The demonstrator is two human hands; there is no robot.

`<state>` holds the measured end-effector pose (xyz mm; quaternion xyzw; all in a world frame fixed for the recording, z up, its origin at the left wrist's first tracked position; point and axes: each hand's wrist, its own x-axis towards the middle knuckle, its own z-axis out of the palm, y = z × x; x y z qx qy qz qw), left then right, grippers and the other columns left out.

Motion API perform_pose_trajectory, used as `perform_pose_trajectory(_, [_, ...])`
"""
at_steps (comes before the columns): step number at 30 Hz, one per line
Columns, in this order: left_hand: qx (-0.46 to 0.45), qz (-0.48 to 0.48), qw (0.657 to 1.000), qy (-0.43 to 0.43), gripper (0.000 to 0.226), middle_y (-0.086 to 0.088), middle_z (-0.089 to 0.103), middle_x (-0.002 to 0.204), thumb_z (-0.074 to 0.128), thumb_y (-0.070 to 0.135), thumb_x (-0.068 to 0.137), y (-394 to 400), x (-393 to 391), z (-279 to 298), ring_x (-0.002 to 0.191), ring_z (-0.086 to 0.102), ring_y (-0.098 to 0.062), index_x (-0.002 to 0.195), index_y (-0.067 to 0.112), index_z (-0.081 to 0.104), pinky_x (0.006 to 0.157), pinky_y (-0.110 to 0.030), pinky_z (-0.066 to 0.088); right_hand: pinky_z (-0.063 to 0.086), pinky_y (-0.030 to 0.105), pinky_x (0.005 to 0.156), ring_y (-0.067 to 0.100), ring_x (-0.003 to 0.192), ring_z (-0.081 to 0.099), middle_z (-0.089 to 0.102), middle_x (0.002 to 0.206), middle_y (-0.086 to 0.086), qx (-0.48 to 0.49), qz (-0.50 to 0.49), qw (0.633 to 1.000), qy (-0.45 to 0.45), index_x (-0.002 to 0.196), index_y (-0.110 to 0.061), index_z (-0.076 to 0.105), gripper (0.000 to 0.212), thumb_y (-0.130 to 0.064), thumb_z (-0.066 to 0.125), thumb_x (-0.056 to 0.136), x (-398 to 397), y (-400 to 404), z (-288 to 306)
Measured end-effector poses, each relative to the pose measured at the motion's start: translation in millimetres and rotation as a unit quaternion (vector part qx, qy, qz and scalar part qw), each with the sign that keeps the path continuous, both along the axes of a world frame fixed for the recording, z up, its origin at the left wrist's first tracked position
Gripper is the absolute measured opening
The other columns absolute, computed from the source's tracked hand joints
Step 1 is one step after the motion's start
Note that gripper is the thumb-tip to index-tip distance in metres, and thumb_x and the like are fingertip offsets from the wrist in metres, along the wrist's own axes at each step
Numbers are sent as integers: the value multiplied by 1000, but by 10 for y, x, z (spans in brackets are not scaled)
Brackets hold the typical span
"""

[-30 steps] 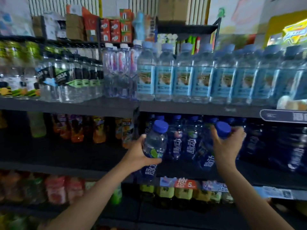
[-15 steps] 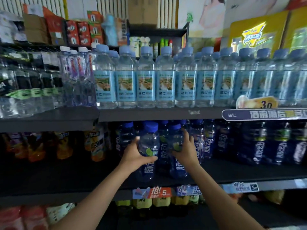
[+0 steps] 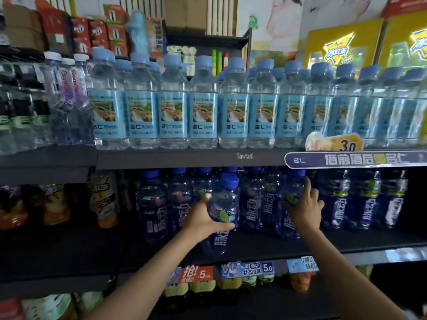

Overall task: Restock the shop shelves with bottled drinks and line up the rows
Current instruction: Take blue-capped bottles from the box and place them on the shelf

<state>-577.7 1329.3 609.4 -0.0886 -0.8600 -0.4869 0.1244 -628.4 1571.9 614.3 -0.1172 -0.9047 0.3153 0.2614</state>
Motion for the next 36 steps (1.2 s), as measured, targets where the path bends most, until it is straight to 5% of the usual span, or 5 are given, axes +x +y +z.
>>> perform_pose_trajectory(15, [59, 74, 995, -17, 72, 4, 60, 116, 85, 32, 62, 1481, -531, -153, 107, 56, -11, 122, 16, 48, 95, -29, 45, 31, 27, 73, 35, 105, 48, 47, 120, 23, -115, 136, 983, 54, 125, 7, 41, 43, 11, 49, 82, -274, 822, -346])
perform_pose_trajectory(22, [-201, 98, 974, -21, 89, -11, 24, 152, 68, 32, 82, 1668, -505, -32, 131, 37, -30, 147, 8, 10, 101, -38, 37, 33, 27, 65, 15, 69, 45, 40, 109, 6, -93, 253, 952, 144, 115, 0, 45, 33, 12, 48, 85, 80, 512, -413])
perform_pose_trajectory(25, [-299, 121, 946, -36, 75, -6, 16, 154, 58, 25, 90, 1333, -283, -182, 132, 37, -29, 148, 17, 11, 99, -41, 43, 42, 35, 67, 14, 69, 48, 40, 119, 13, -101, 288, 946, 106, 115, -2, 43, 34, 8, 54, 84, 127, 359, -468])
perform_pose_trajectory(29, [-228, 185, 955, -34, 53, -4, 36, 140, 53, 17, 91, 797, 139, -498, 114, 53, -22, 140, 18, 30, 91, -36, 47, 39, 37, 69, 4, 73, 36, 35, 130, 19, -139, 248, 956, 76, 118, 1, 40, 41, 10, 56, 82, 119, 224, -419])
perform_pose_trajectory(36, [-209, 256, 943, -31, 44, 0, 42, 129, 55, 16, 90, -155, 936, -686, 102, 57, -17, 131, 16, 40, 84, -29, 44, 37, 39, 86, 39, 110, 39, 27, 134, 26, -205, 133, 963, 112, 118, 2, 40, 40, 11, 51, 81, 386, -379, -495])
